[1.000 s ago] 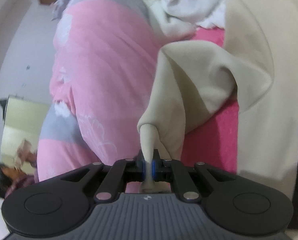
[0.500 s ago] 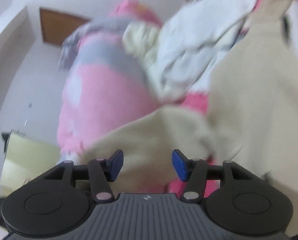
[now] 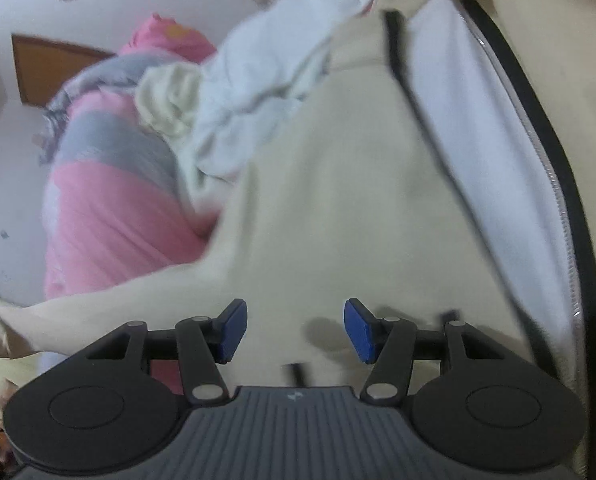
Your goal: Fold clothes
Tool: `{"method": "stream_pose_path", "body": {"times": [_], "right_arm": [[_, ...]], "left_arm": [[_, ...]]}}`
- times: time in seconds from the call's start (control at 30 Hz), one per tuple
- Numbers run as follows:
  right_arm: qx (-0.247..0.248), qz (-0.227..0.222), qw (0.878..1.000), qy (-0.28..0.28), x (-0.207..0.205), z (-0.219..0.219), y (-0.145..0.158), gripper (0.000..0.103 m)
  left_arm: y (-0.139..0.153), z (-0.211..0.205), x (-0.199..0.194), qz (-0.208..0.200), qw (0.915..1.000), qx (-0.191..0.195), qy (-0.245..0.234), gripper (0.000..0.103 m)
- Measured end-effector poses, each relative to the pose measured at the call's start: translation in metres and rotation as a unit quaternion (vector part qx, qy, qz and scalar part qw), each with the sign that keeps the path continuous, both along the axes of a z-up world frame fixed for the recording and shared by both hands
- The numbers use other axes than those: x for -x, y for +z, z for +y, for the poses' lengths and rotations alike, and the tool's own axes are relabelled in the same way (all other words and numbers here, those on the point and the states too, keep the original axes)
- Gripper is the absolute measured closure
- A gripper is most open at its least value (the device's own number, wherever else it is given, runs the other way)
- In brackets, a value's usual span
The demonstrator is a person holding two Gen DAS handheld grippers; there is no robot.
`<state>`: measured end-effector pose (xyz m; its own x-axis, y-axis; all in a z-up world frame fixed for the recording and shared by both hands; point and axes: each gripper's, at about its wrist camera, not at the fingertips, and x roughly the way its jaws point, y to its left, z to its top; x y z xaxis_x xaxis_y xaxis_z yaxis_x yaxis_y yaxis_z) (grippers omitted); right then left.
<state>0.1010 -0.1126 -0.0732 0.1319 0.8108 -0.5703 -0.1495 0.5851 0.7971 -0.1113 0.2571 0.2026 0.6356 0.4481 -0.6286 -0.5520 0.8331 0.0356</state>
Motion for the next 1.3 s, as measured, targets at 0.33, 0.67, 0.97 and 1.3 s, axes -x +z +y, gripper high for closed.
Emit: {"method": "stream_pose_path", "body": {"times": [0.33, 0.67, 0.97, 1.3], "right_arm": [[0.055, -0.073, 0.995, 0.048, -0.002, 0.015, 0.004, 0.046], [-0.117, -0.302, 0.906, 0.27, 0.068, 0.184, 0.102, 0.056], [-0.037, -0.381, 0.85, 0.362, 0.116, 0.339, 0.077, 0.056], [-0.048, -0.42, 0.838, 0.345, 0.131, 0.274, 0.1, 0.037]], "left_arm": [[-0.087, -0.013, 0.004, 0.121, 0.9815, -0.148, 0.003, 0.09], [-0.093, -0.014, 0.017, 0.106, 0.9795, -0.167, -0.037, 0.089], [-0.116, 0.005, 0.015, 0.069, 0.9815, -0.157, -0.086, 0.085], [-0.082, -0.012, 0.043, 0.057, 0.9903, -0.11, -0.064, 0.073]]}}
